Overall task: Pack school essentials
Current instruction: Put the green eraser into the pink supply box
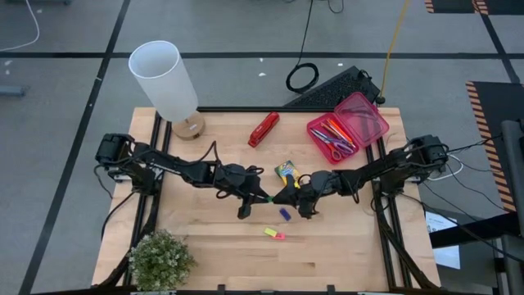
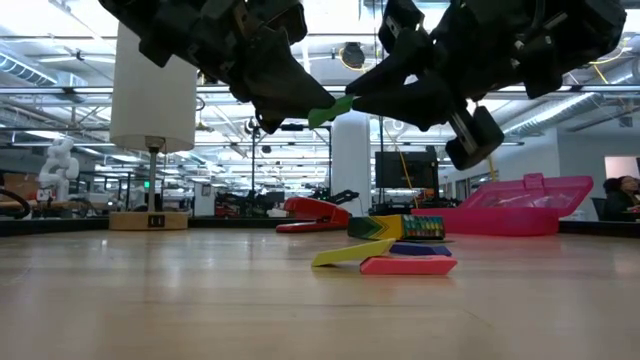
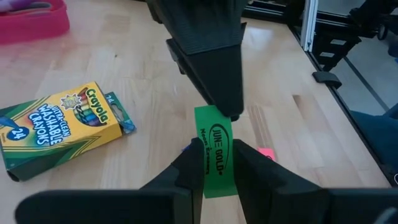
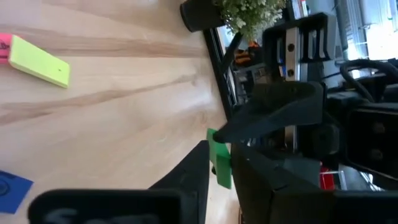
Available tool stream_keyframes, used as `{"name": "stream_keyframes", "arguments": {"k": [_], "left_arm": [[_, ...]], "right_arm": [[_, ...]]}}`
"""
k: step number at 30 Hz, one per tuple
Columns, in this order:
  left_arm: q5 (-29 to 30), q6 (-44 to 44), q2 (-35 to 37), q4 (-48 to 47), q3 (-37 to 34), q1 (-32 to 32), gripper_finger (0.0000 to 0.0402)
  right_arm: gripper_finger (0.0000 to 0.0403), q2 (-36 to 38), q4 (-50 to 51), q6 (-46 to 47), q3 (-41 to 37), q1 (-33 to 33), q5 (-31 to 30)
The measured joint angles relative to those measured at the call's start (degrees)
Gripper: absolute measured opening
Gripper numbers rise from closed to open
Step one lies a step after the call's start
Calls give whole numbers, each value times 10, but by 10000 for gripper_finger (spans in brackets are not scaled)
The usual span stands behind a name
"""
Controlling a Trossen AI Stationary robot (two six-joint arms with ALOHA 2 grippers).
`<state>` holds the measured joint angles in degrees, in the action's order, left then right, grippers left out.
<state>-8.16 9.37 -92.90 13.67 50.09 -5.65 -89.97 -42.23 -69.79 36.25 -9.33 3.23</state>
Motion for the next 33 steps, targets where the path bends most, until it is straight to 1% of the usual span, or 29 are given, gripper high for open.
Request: {"name": "stream_keyframes", "arguments": {"k": [5,11,20,25,28,33], "left_arm": [[0,0,0,1,0,0,76],[0,0,0,2,0,0,76],[0,-1,0,-16,-1,0,77],[19,12,0,-37,-1,0,77],[24,15,0,-46,1,0,91],[65,21,5,-60,1,0,154]], "right_arm": [[49,0,-11,0,0,7,2],[39,-1,-12,0,0,15,20],[14,-40,-22,0,14,15,19],[8,-46,-19,11,17,15,11],[8,-42,-15,43,17,16,-2],[7,-41,-5,69,17,15,-33]]}}
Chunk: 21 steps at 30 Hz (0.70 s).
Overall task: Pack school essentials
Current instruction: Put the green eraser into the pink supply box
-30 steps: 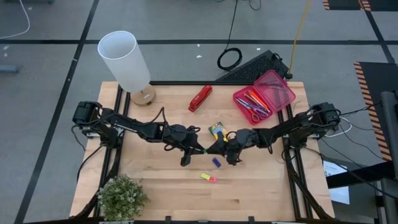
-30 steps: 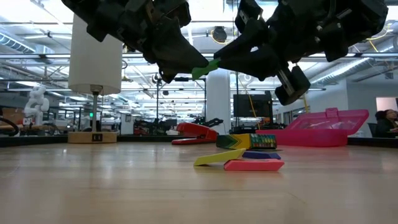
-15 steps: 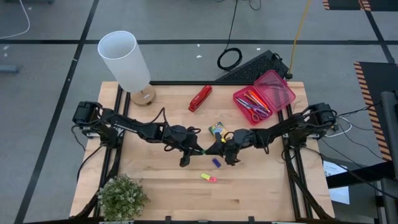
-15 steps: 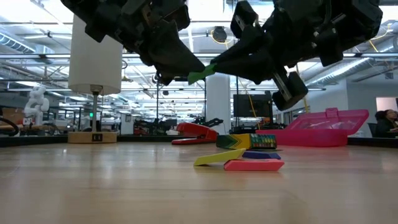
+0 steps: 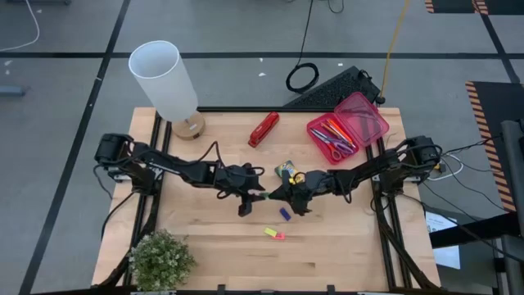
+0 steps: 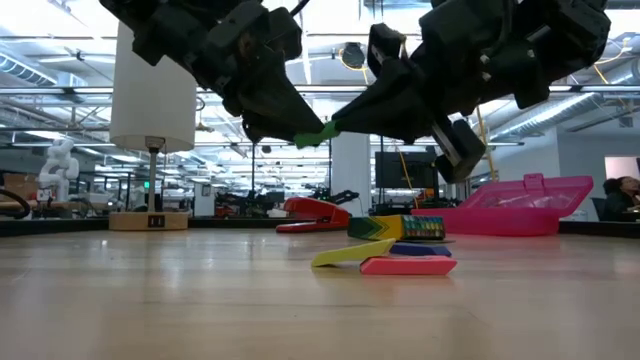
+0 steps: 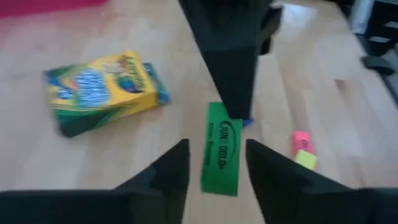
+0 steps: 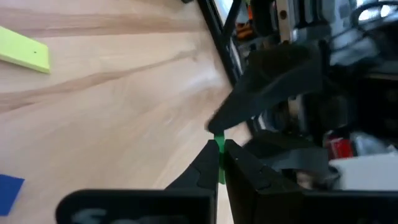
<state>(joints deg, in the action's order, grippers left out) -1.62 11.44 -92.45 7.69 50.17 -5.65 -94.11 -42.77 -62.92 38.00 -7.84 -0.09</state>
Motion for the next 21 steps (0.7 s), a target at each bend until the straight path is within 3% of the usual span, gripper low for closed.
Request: {"name": "stream_keyframes", "arguments": {"k": [5,8,16,21], "left_arm": [[51,-17,24,-23,0,0,215],[73,-30,45,-36,0,0,238],[133,-29,76,-131,0,-1,245],[143,-14,68,-155,0,-1,246]], "right_arm": [[7,0,30,63,0,0,-5],[6,0,50,92,0,-2,-38],[6,57,171,124,-1,-1,-179],[6,125,269,128,-3,18,-213]]}}
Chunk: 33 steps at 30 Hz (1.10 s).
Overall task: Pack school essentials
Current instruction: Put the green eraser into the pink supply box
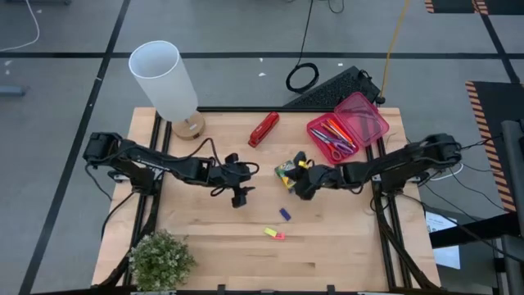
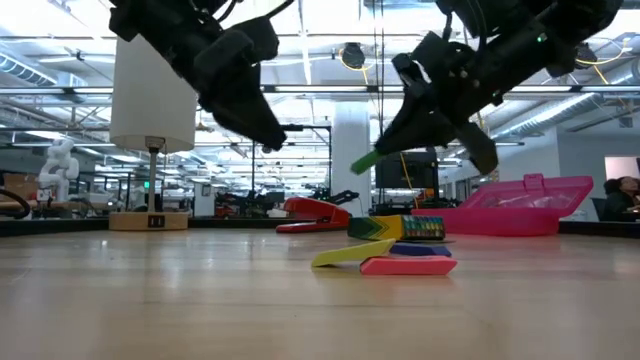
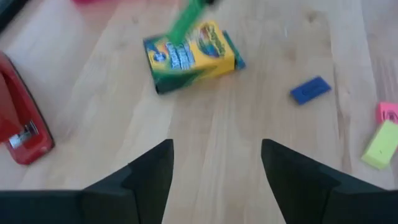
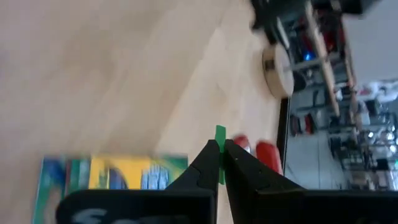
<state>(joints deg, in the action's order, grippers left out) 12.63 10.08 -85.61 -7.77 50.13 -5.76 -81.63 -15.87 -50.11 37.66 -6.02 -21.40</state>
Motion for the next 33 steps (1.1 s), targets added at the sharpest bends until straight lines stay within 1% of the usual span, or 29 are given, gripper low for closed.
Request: {"name": "stream_keyframes", "arguments": {"k": [4,7,11,14,16,21,25,28,30,33], "left_arm": [[-1,5,0,17,0,-9,246],[-4,6,0,22,0,-18,246],[-5,12,0,40,0,-32,246],[-6,9,0,57,0,-43,246],[-6,9,0,63,0,-50,246],[-6,7,0,67,0,-66,246],[-6,7,0,72,0,-73,246],[-6,8,0,77,0,-79,246],[-6,8,0,79,0,-81,246],[-6,8,0,79,0,-85,246]], "right_arm": [[6,58,85,6,0,28,-22],[6,99,158,13,-1,66,-40],[6,141,232,15,-1,141,-43],[6,159,261,14,0,198,-41],[6,165,262,13,0,236,-30],[6,158,271,-1,0,333,65],[6,138,252,-32,-1,391,73],[6,118,231,-45,0,426,118],[6,98,224,-54,0,441,140],[6,66,199,-71,0,453,141]]}}
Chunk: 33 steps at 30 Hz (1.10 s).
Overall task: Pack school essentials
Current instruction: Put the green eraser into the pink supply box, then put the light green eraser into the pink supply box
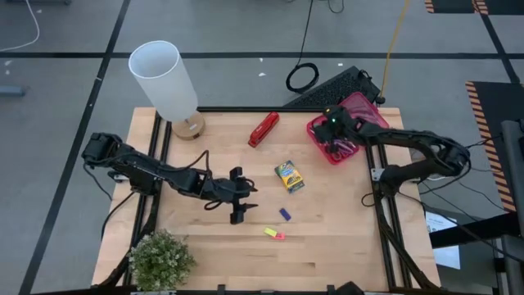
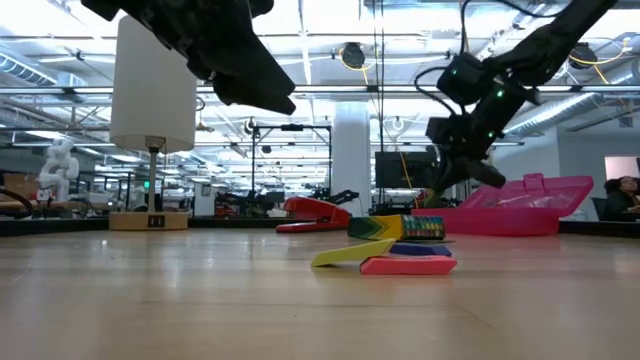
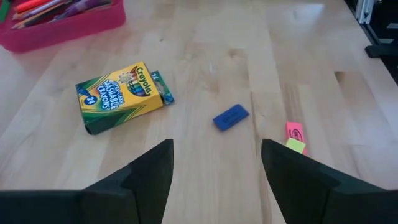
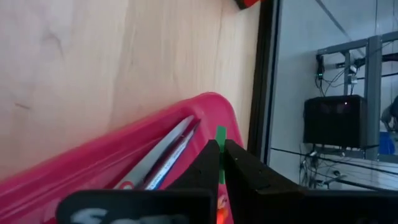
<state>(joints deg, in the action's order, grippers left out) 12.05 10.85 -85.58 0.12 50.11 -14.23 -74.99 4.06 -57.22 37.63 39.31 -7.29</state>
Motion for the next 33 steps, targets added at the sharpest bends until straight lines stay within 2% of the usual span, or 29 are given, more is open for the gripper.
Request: {"name": "stream_keyframes", "arguments": {"k": [10,13,19,25,33], "left_arm": [[0,4,0,-1,0,-1,246],[0,4,0,-1,0,-1,246],[0,13,0,-1,0,-11,246],[0,21,0,-5,0,-28,246],[13,32,0,-8,0,-39,246]], "right_arm": [[12,-70,-34,-49,0,16,1],[34,-76,-34,-39,0,21,1],[101,-76,-19,-13,0,24,15],[143,-38,7,13,0,21,14],[147,33,53,45,0,14,16]]}}
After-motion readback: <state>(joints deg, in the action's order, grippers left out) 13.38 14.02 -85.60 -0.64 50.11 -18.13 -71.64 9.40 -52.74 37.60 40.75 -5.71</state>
